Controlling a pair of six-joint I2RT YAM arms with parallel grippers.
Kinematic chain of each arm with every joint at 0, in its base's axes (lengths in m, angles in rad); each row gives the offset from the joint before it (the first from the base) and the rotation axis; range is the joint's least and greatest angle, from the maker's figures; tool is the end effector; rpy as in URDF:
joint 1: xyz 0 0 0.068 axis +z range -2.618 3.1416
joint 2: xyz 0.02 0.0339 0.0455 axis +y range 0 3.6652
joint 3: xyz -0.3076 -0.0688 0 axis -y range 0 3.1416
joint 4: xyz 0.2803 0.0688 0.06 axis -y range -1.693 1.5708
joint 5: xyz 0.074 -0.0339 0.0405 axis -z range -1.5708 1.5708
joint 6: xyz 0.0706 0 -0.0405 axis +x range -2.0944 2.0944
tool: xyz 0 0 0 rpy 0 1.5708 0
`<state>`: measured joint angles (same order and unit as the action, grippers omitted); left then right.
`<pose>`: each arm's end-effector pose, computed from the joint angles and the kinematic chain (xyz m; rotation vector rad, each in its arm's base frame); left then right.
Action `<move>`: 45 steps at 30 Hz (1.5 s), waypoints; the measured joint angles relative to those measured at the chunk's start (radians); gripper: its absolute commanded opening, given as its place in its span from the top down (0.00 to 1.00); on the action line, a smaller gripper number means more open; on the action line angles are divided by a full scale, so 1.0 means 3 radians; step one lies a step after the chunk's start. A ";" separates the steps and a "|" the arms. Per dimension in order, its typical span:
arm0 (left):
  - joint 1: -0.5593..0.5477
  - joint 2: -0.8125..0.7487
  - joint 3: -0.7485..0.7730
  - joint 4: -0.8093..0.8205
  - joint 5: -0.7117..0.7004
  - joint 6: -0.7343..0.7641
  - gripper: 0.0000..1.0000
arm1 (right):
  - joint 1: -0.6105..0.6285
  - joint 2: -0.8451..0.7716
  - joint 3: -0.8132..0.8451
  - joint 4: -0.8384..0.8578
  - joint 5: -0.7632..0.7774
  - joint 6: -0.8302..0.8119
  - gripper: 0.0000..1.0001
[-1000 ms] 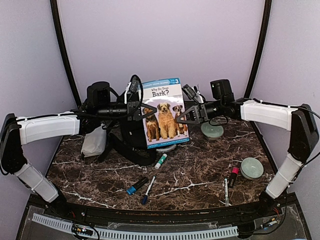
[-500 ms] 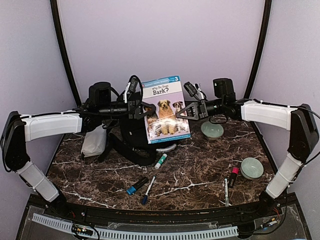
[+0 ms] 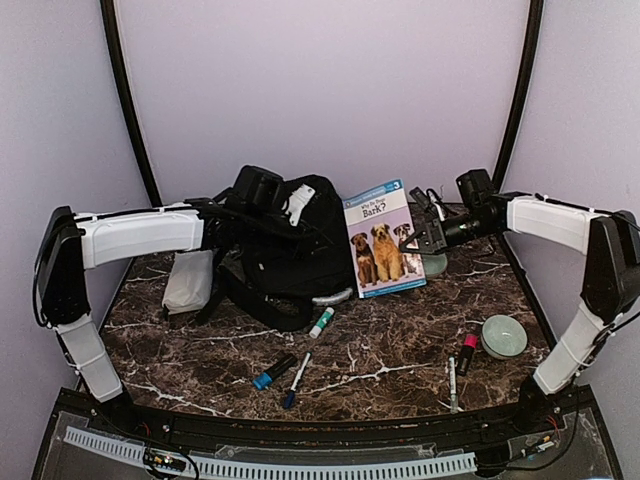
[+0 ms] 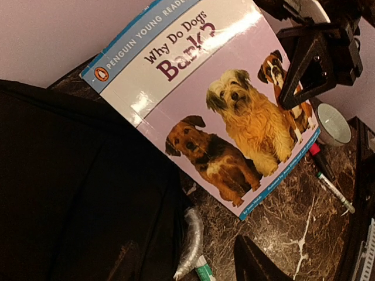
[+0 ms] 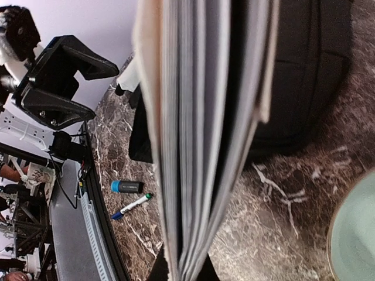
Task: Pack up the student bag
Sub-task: Pick up the largest pocket of the bag from the student bag.
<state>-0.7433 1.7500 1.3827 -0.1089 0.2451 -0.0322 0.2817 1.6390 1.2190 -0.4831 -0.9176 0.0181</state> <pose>0.3452 -0.3406 0.3062 0.8814 1.9195 -0.7255 0.3626 0.1633 0.2691 -0.7028 2.2602 1.2603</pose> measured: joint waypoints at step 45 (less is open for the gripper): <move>-0.0374 0.1762 0.1719 -0.1256 -0.1667 0.1363 1.00 | -0.0365 -0.0909 -0.0792 -0.0156 0.0268 -0.0181 1.00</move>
<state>-0.8555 2.2787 1.8984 -0.4858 -0.2550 0.3767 0.1722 1.3663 0.9813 -0.5301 -0.8371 -0.0360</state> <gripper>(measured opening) 0.018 0.026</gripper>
